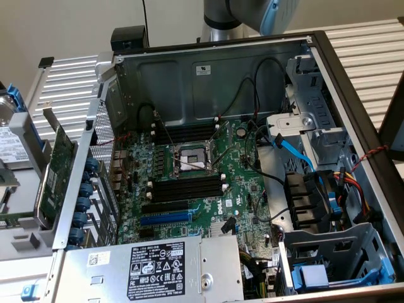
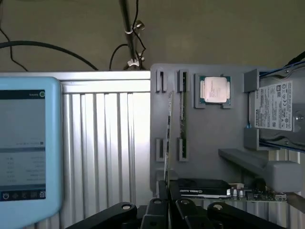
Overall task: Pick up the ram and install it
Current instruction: 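Pick up the ram and move it above insertion slot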
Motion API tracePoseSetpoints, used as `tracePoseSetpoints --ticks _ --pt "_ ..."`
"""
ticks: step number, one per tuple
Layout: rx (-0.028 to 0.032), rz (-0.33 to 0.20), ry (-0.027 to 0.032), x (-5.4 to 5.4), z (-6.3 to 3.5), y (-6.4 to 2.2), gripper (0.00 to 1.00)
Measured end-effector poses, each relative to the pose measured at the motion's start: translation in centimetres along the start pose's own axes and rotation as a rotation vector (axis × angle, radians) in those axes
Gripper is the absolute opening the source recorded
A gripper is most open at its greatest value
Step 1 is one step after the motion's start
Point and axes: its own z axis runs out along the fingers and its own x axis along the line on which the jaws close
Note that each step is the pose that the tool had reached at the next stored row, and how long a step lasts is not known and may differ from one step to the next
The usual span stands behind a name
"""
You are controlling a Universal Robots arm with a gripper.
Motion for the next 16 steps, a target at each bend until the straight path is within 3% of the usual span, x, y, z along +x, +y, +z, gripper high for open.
tracePoseSetpoints --ticks 11,16 --pt "-0.0027 -0.001 -0.0031 -0.2 -3.78 -3.61 0.14" --pt "-0.0047 -0.002 -0.0029 -0.3 -4.79 -5.44 0.14"
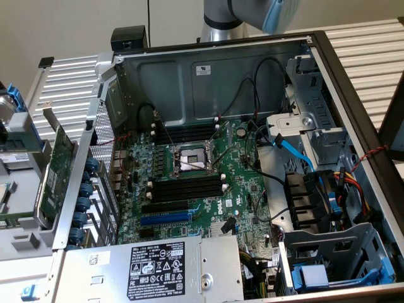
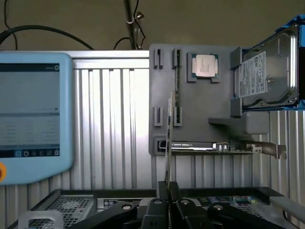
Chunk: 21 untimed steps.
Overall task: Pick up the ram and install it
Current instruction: 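Pick up the ram and move it above insertion slot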
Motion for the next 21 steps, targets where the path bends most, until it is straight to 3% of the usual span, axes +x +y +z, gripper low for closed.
tracePoseSetpoints --ticks 9,13,18,21 --pt "-0.0039 0.0 0.0 -0.2 -1.51 -3.52 0.14" --pt "-0.0095 0.0 0.0005 -0.3 -1.92 -5.05 0.14" --pt "-0.0285 0.0 0.0058 -0.3 -1.99 -6.66 0.14" --pt "-0.0453 0.002 0.0095 -0.4 -2.0 -7.54 0.14"
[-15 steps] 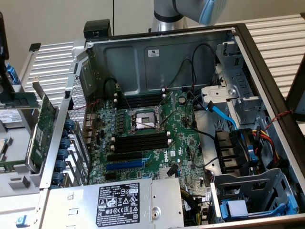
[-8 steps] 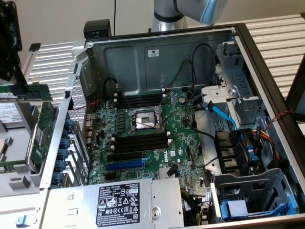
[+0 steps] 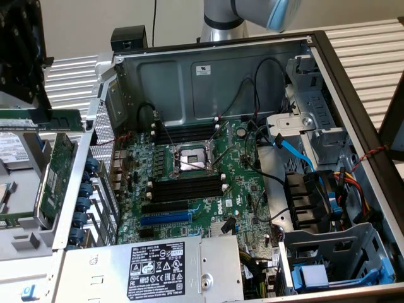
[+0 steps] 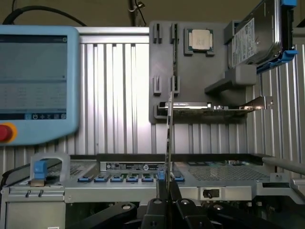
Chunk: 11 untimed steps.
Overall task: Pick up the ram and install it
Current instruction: 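Pick up the ram and move it above insertion slot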
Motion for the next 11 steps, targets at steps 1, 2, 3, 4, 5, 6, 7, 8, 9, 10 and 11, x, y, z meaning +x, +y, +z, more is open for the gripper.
tracePoseSetpoints --ticks 1,2,3,4,5,6,7,8,9,10,11 --pt "-0.0055 0.0 0.0008 0.0 -0.02 -0.29 0.14" --pt "-0.0103 0.001 0.0013 0.0 -0.04 -0.61 0.14" --pt "-0.0128 0.001 0.0015 0.0 -0.07 -0.99 0.14" --pt "-0.0134 0.001 0.0015 -0.1 -0.15 -1.44 0.14" --pt "-0.0137 0.001 0.0016 -0.1 -0.27 -1.9 0.14" --pt "-0.0138 0.001 0.0016 -0.1 -0.41 -2.33 0.14" --pt "-0.0139 0.001 0.0016 -0.1 -0.57 -2.69 0.14" --pt "-0.014 0.001 0.0016 -0.1 -0.74 -3.08 0.14" --pt "-0.0139 0.0 0.0016 -0.2 -0.9 -3.44 0.14" --pt "-0.014 0.0 0.0016 -0.2 -1.09 -3.73 0.14" --pt "-0.014 0.0 0.0014 -0.2 -1.26 -4.02 0.14"
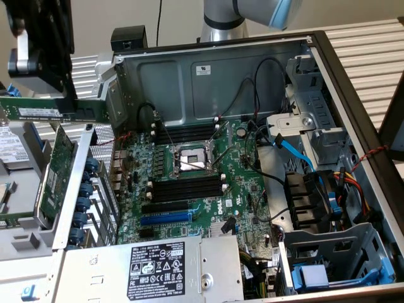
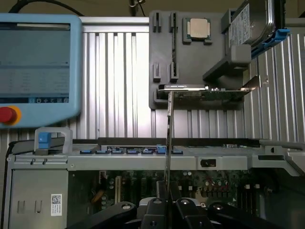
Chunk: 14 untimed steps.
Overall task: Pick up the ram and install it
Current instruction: 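Pick up the ram and move it above insertion slot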
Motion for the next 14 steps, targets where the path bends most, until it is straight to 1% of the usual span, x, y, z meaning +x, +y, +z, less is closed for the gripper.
tracePoseSetpoints --ticks 3,4,6,8,9,12,14 --pt "0.0003 0.0 -0.0014 0.0 -0.32 -0.65 0.14" --pt "0.002 0.0 -0.0019 0.0 -0.37 -0.85 0.14" --pt "0.0094 -0.001 -0.0021 -0.1 -0.42 -1.29 0.14" --pt "0.0213 -0.001 -0.0026 -0.1 -0.47 -1.77 0.14" --pt "0.0247 -0.001 -0.0027 -0.1 -0.49 -2.09 0.14" --pt "0.0332 -0.002 -0.0029 -0.1 -0.56 -3.04 0.14" --pt "0.0347 -0.002 -0.003 -0.2 -0.62 -3.84 0.14"
